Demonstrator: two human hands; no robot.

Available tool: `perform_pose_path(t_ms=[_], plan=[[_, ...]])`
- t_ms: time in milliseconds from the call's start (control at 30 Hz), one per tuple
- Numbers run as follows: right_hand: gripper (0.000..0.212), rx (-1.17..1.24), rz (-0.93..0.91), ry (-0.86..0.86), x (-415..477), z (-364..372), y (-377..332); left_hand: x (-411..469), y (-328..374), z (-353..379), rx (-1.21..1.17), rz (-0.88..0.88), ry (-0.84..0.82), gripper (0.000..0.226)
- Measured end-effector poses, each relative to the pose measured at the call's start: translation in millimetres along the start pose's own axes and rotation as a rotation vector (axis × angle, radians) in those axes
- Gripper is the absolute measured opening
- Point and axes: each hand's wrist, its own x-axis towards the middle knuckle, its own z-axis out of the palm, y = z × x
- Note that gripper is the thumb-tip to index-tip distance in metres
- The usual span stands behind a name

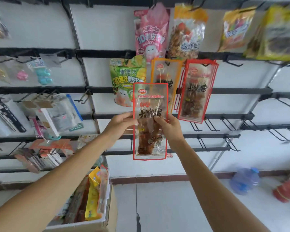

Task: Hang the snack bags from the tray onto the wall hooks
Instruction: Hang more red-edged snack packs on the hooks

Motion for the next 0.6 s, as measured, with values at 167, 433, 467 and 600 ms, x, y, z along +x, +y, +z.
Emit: perform_pose_path(t_ms=[167, 433, 467, 600], plan=[[0.016, -0.053, -0.036, 0.079, 18.3, -46.9, -6.1, 58.0, 36.6, 25.1, -0.013, 0.112, -0.056, 0.041], [0.004, -0.022, -0.047, 0.215, 41.9, -100.9, -20.1, 138.6, 89.0, 114.0, 0.093, 0.291, -0.23, 0.011], [0.006, -0.021, -0.051, 0.225, 43.1, -107.7, -22.4, 143.5, 92.6, 125.2, 0.122, 0.336, -0.195, 0.009], [0.013, -0.032, -0.097, 0.248, 52.2, -142.4, -42.9, 156.0, 99.8, 160.1, 0.129, 0.454, -0.19, 0.01]])
